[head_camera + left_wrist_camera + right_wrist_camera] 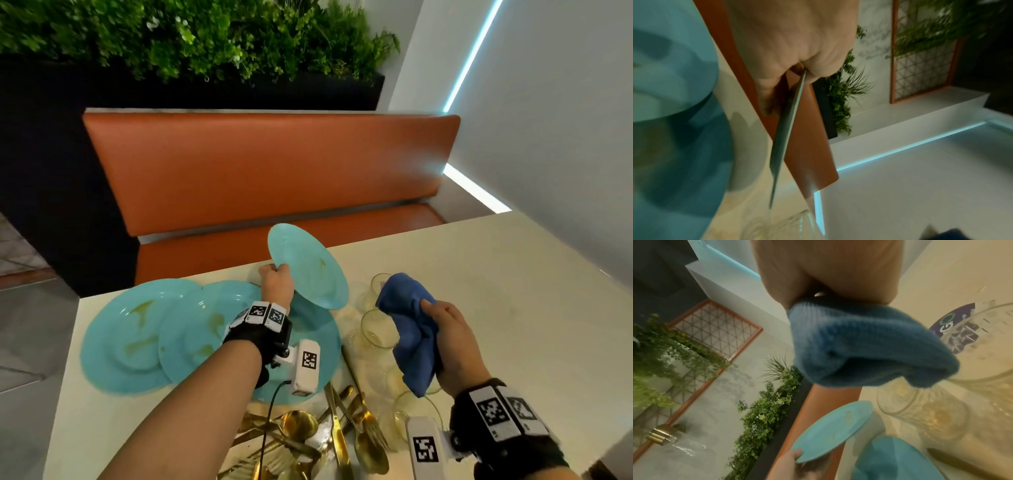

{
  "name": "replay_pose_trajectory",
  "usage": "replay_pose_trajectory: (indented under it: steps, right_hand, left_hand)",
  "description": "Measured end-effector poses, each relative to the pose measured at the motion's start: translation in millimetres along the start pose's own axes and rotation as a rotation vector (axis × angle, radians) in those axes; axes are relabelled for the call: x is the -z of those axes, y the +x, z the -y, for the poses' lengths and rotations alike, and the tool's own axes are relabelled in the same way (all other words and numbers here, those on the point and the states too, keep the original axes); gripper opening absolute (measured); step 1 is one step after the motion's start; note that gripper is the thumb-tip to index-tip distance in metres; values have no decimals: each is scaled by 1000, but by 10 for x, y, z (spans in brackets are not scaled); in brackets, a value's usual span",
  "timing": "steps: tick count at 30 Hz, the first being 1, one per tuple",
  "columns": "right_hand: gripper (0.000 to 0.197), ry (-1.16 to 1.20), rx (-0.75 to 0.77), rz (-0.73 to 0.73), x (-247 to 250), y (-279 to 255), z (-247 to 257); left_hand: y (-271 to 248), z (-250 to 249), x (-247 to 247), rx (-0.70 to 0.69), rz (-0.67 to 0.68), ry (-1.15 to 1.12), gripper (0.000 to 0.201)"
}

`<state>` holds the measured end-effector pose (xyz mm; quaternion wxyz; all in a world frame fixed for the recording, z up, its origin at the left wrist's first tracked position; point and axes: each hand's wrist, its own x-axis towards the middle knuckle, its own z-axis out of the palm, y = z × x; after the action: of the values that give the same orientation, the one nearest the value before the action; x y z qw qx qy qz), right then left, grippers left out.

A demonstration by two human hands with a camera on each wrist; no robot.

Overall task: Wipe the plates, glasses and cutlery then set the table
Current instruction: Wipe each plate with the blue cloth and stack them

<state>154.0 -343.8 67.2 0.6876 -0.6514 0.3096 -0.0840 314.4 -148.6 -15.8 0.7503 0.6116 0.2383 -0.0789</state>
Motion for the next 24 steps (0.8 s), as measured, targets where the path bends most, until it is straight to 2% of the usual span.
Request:
replay_pose_trajectory:
  steps: [4, 7, 10, 13, 14, 16, 18, 22, 24]
  right_hand:
    - [5, 13, 101, 11, 66, -138, 175]
    - [10, -1, 202, 11, 72, -240, 303]
    - [17, -73, 419, -47, 106, -310, 441]
    - [10, -309, 664, -110, 91, -403, 527]
    - [19, -419, 714, -110, 63, -442, 525]
    - [44, -691, 716, -51, 7, -539, 420]
    - [51, -940, 697, 53, -15, -707, 212]
    - [40, -1078, 993, 349, 259, -1012, -205]
    - [33, -1104, 1028, 349, 484, -940, -185]
  left_hand:
    - [-355, -275, 231, -118, 33, -79, 35]
    - [-755, -509, 380, -190, 72, -183, 28]
    - [-1192, -649, 439, -262, 172, -253, 26]
    - [-1509, -607, 414, -300, 230, -251, 29]
    - [-1599, -567, 376, -300, 249, -247, 29]
    - [-1754, -484, 280, -312, 267, -240, 29]
    - [-1887, -428, 193, -338, 265, -228, 29]
    - [-2043, -321, 181, -357, 271, -240, 31]
    - [-2101, -251, 202, -345, 284, -217, 31]
